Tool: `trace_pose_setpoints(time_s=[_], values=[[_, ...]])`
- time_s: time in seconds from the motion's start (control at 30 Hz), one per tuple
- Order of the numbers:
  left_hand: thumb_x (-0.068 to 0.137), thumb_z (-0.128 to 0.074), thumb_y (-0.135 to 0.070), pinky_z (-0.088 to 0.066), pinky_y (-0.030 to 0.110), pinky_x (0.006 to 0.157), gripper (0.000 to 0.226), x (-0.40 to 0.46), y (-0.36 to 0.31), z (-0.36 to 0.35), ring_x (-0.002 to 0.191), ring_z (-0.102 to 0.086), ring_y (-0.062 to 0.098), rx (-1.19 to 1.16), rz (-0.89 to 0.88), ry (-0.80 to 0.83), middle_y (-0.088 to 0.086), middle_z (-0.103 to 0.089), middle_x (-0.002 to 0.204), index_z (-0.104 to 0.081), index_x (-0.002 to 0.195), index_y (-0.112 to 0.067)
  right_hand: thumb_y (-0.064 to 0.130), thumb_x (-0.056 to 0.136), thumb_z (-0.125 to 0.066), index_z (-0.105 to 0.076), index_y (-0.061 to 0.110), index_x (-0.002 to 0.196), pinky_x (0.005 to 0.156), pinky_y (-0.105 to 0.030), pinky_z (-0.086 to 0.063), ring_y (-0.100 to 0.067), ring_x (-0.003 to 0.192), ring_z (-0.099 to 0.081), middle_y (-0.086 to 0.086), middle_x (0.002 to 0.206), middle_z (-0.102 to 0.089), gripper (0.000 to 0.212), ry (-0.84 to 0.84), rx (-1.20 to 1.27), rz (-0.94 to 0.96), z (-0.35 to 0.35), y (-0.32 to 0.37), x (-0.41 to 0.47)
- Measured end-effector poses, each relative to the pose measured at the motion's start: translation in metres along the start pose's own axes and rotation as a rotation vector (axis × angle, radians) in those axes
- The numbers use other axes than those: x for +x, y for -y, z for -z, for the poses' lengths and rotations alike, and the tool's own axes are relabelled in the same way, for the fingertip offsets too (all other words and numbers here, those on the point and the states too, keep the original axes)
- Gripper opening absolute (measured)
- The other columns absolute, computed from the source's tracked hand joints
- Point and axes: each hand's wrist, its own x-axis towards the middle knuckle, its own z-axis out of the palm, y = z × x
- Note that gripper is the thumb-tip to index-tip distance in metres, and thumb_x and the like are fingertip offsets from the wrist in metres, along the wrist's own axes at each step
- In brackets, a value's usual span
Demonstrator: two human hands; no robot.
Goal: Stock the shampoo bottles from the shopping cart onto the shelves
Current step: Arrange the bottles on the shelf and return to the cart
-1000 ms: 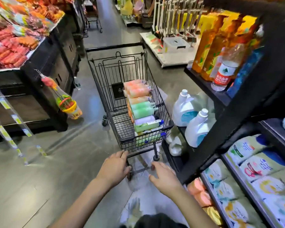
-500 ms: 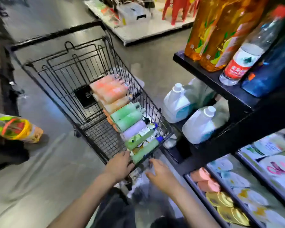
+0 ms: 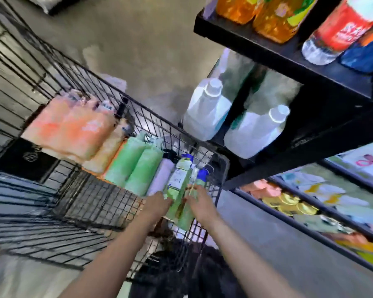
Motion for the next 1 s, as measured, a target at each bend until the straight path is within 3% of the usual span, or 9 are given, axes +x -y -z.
trace_pose_setpoints(time_s=[0.13,0.27,0.43,0.57,0.67,0.73,0.83,0.93,1.0], values=[[0.097,-0.044,-0.042,-0.037,0.037,0.103,0.058,0.021,-0.010,-0.021,0.126,-0.042,0.036,0.015,0.028,-0.058,0.024,-0.041,0.138,-0.039,0.139,-0.002,0.001,0.092,-0.047,-0.047,0.005,0.130,0.081,-0.030,-0.042,-0.027,0.098,-0.058,-0.012,0.120,-0.057,0.038,-0.107,0.107,-0.106,-0.002,-0.021,0.020],[0.078,-0.069,-0.052,-0.042,0.038,0.097,0.090,0.018,-0.015,-0.032,0.123,-0.045,0.037,-0.119,0.130,-0.097,0.025,-0.034,0.138,-0.026,0.139,-0.002,0.006,0.091,-0.050,-0.049,0.010,0.130,0.099,-0.032,-0.043,-0.022,0.114,-0.055,-0.007,0.129,-0.056,0.039,-0.121,0.199,-0.139,-0.005,-0.028,0.029],[0.069,-0.077,-0.050,-0.048,0.029,0.085,0.062,0.013,-0.011,-0.027,0.103,-0.062,0.023,-0.287,0.114,0.011,0.006,-0.063,0.117,-0.055,0.115,-0.014,0.008,0.091,-0.047,-0.049,0.010,0.130,0.099,-0.034,-0.043,-0.025,0.117,-0.054,-0.010,0.130,-0.057,0.039,-0.150,0.255,-0.197,-0.011,-0.031,0.038],[0.078,-0.073,-0.035,-0.046,0.020,0.066,0.041,-0.002,0.004,-0.008,0.080,-0.061,0.017,-0.613,0.070,0.084,0.005,-0.066,0.107,-0.058,0.108,-0.012,0.006,0.095,-0.043,-0.046,0.005,0.129,0.069,-0.022,-0.033,-0.021,0.095,-0.052,-0.011,0.119,-0.056,0.034,-0.132,0.218,-0.256,-0.011,-0.028,0.048],[0.082,-0.070,-0.022,-0.049,0.018,0.048,0.040,-0.022,0.017,0.013,0.074,-0.062,0.016,-0.830,0.073,0.132,0.009,-0.067,0.098,-0.053,0.114,-0.005,0.012,0.095,-0.047,-0.038,0.006,0.137,0.084,-0.028,-0.044,-0.028,0.104,-0.057,-0.015,0.127,-0.054,0.044,-0.111,0.207,-0.325,-0.026,-0.028,0.065],[0.077,-0.076,-0.030,-0.052,0.024,0.062,0.058,-0.027,0.032,0.019,0.085,-0.063,0.018,-0.778,0.070,0.089,0.006,-0.064,0.102,-0.046,0.121,-0.008,0.019,0.093,-0.051,-0.038,0.005,0.135,0.092,-0.035,-0.047,-0.034,0.110,-0.057,-0.019,0.130,-0.052,0.046,-0.124,0.152,-0.378,-0.040,-0.027,0.077],[0.068,-0.080,-0.042,-0.049,0.037,0.088,0.078,-0.027,0.050,0.021,0.101,-0.060,0.024,-0.708,0.069,0.034,0.007,-0.059,0.117,-0.041,0.128,-0.012,0.026,0.094,-0.053,-0.027,0.000,0.139,0.088,-0.034,-0.045,-0.036,0.117,-0.052,-0.021,0.134,-0.044,0.058,-0.188,0.022,-0.477,-0.055,-0.022,0.092],[0.073,-0.079,-0.030,-0.045,0.025,0.074,0.067,-0.029,0.060,0.021,0.094,-0.054,0.016,-0.728,0.054,0.011,0.002,-0.052,0.113,-0.039,0.124,-0.013,0.030,0.096,-0.050,-0.014,-0.007,0.145,0.085,-0.035,-0.048,-0.034,0.119,-0.053,-0.022,0.134,-0.048,0.071,-0.242,-0.128,-0.584,-0.067,-0.015,0.107],[0.071,-0.080,-0.030,-0.046,0.029,0.082,0.070,-0.028,0.066,0.018,0.100,-0.054,0.019,-0.722,0.052,0.008,0.003,-0.052,0.116,-0.039,0.125,-0.012,0.020,0.099,-0.043,-0.012,-0.010,0.145,0.087,-0.035,-0.049,-0.031,0.120,-0.054,-0.023,0.137,-0.047,0.063,-0.239,-0.246,-0.631,-0.069,-0.013,0.116]])
